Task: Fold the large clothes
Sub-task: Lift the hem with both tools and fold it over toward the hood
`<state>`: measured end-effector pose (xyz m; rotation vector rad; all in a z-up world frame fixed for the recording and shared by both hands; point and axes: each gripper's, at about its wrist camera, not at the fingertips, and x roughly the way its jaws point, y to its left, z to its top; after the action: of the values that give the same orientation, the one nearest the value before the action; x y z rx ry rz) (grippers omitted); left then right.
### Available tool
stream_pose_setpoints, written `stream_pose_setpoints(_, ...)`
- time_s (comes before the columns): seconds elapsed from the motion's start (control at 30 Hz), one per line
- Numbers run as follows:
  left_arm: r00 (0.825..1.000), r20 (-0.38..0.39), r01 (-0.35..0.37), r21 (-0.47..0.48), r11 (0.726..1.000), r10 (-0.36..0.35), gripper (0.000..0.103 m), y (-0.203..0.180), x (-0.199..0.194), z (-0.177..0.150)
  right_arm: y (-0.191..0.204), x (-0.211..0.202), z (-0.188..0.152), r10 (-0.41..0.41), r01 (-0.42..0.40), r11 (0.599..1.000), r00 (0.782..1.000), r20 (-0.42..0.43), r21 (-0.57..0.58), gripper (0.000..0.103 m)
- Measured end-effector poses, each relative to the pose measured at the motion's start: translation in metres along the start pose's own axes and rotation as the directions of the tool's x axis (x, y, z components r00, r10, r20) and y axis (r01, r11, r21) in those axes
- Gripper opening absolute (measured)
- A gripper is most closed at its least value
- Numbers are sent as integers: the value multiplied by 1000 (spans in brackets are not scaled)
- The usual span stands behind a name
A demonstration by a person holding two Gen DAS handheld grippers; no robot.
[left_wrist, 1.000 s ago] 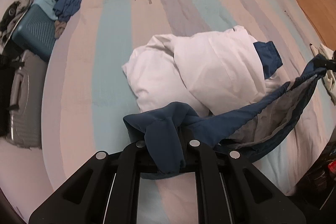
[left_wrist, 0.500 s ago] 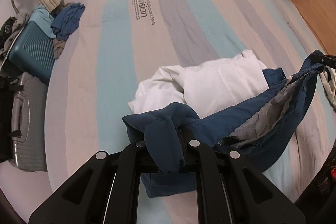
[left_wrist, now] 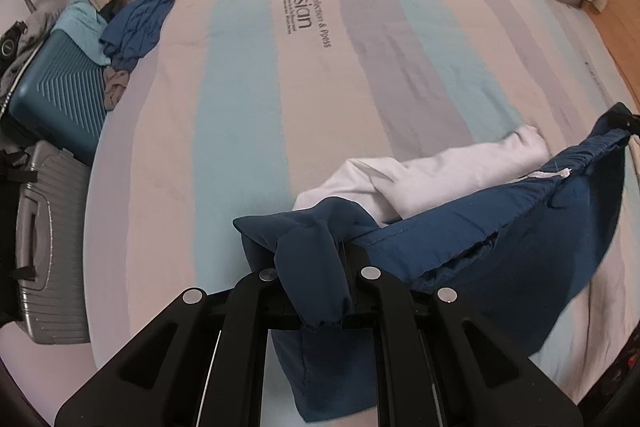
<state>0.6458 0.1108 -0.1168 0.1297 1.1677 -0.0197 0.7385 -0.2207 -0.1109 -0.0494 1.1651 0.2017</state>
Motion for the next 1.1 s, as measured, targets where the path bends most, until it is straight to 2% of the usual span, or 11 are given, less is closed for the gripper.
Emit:
stream_pose_setpoints(0.27, 999, -42, -18, -35, 999, 17, 8, 7, 68, 18, -5, 62, 10, -81, 81, 996, 996, -24, 23, 11)
stream_pose_setpoints(0.73, 995, -40, -98, -86, 991, 95, 9, 10, 137, 17, 0, 141, 10, -146, 147, 989, 988, -57, 20, 11)
stream_pose_setpoints(1.1, 994, -80, -76, -74, 994, 70, 11, 11, 185, 9, -4, 186, 2, -158, 160, 987, 983, -91, 23, 11)
